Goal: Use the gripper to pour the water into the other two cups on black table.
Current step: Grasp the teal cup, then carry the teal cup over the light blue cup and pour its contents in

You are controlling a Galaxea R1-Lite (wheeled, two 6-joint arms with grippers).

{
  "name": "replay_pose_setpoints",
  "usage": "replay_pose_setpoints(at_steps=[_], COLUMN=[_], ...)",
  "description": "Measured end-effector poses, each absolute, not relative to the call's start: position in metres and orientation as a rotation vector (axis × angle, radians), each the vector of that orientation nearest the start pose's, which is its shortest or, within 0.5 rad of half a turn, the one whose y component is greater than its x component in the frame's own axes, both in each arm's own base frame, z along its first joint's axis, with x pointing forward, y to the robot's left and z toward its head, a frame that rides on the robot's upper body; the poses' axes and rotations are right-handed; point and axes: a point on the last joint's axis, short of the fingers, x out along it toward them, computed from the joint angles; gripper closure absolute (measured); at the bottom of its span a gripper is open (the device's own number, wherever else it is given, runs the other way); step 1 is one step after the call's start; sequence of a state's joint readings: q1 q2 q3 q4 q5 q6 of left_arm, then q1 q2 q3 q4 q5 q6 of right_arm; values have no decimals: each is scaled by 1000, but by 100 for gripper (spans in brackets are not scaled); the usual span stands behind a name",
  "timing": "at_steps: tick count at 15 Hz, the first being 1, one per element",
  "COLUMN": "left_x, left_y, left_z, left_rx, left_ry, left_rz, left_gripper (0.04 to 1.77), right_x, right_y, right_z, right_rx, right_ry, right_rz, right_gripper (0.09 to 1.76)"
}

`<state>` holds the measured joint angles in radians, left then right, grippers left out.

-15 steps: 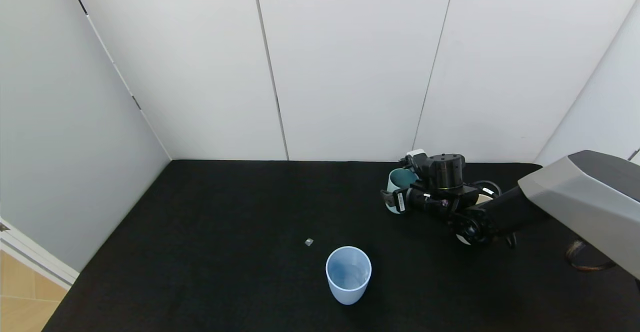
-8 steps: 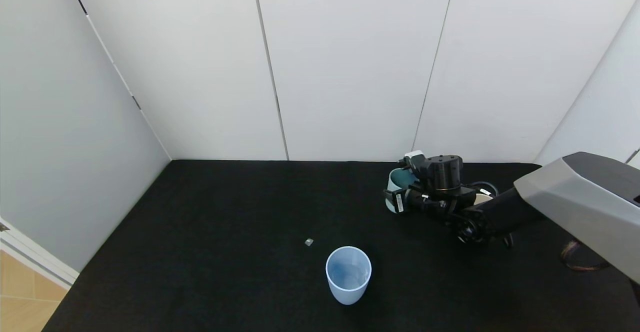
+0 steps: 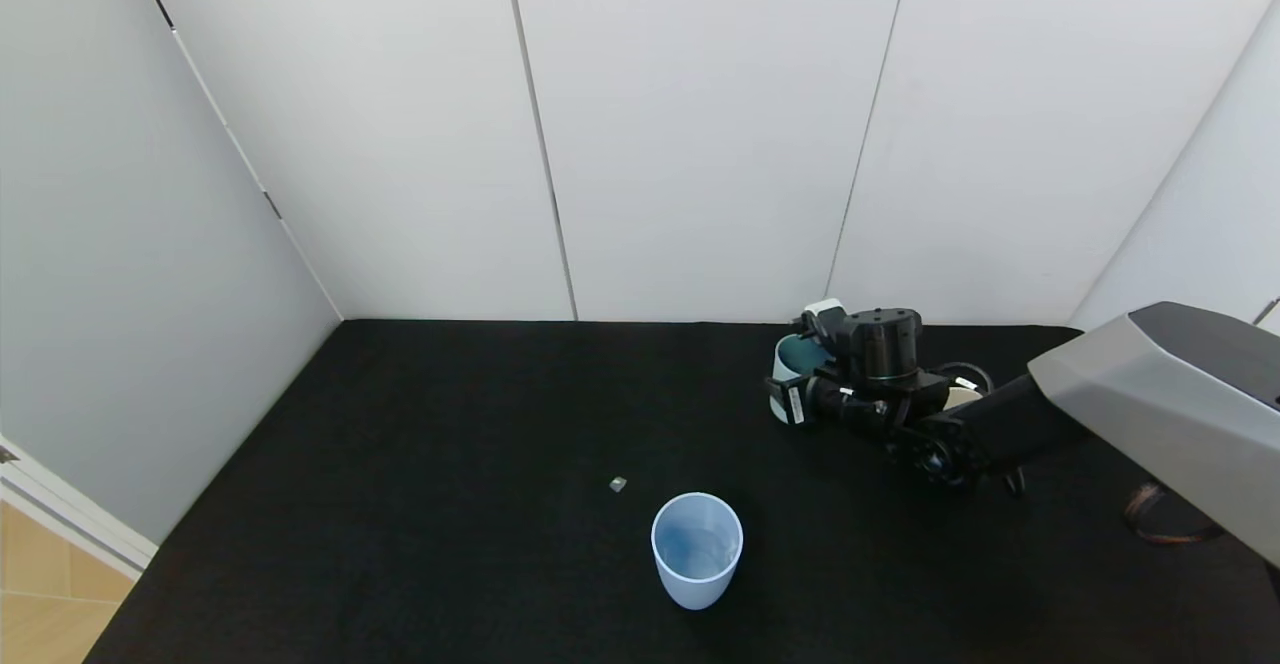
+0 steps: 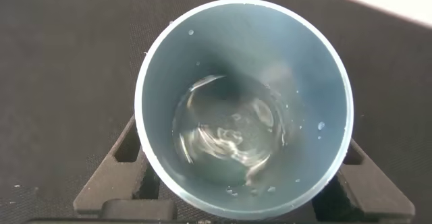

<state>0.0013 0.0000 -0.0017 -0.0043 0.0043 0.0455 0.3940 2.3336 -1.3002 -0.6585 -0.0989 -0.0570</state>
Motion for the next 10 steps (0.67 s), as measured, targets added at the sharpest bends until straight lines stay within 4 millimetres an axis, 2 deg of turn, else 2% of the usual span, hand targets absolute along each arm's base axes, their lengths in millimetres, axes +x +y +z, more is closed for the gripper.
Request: replay_pose_setpoints(at_steps=[5,10], left_x=[-23,-23], left_y=[0,0], left_z=[76,76], left_rx=[46,46], left_ry=[-5,-4], left_rz=[6,5], left_gripper=[9,9], right_x=[414,394], right_y=[174,168], right_z=[93,122], right_rx=[-156,-154], right_ry=[343,317], right_rz=[312,318], right_gripper=[64,64])
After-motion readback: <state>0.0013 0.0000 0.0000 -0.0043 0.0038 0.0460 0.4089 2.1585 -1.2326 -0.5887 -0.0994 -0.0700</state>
